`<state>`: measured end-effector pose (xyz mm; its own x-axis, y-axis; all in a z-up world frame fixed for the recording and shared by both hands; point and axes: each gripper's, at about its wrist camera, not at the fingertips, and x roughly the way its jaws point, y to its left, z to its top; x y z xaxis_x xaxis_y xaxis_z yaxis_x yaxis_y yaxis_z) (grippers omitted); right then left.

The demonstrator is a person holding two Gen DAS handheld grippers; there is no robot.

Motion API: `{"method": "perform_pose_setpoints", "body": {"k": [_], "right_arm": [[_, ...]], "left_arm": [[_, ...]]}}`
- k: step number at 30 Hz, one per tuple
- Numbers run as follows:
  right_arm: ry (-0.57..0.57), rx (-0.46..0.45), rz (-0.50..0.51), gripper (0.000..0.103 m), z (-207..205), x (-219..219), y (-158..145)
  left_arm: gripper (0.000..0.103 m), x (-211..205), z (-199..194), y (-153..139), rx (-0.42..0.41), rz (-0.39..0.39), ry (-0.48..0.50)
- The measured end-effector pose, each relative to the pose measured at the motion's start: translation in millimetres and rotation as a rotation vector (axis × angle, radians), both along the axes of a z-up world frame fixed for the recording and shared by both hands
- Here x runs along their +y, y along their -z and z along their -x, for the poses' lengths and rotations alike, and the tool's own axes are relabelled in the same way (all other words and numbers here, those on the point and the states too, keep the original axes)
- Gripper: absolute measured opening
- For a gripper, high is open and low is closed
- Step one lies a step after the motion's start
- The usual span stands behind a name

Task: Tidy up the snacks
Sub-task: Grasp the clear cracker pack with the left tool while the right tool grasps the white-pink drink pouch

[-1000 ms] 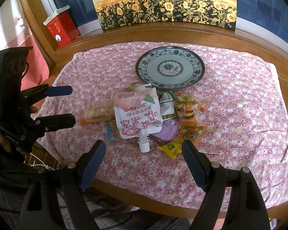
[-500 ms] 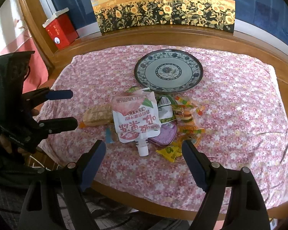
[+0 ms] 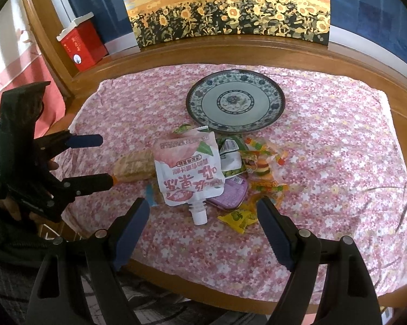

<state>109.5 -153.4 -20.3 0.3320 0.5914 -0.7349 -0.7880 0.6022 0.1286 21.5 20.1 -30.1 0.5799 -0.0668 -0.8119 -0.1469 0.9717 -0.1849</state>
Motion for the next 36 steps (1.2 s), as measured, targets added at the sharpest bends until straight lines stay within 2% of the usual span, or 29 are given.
{"method": "perform_pose_setpoints", "body": {"k": [14,20,25,28,36], "right_arm": [[-0.064,0.011,0.023,0.083,-10.3,25.2,10.3],[-0.099,0.017,0.05,0.083,-14.9,41.8,18.0],[-0.118,0.014,0.083,0.083,-19.8,54.9,23.8],[-0.119,0.008,0.107,0.083,-24.4,61.7,26.6],[-0.103,0.023,0.141,0.083,-30.8,73.6,38.9]], "left_arm": [[0.103,0.5,-14.6,17.3,0.039,-0.031,0.01],[0.103,2.7,-28.2,31.8,0.061,-0.109,-0.003],[0.103,10.4,-37.5,45.1,0.081,-0.088,0.002],[0.103,13.0,-40.9,52.3,0.087,-0.106,0.006],[0.102,13.3,-38.8,58.2,0.102,-0.107,0.017]]}}
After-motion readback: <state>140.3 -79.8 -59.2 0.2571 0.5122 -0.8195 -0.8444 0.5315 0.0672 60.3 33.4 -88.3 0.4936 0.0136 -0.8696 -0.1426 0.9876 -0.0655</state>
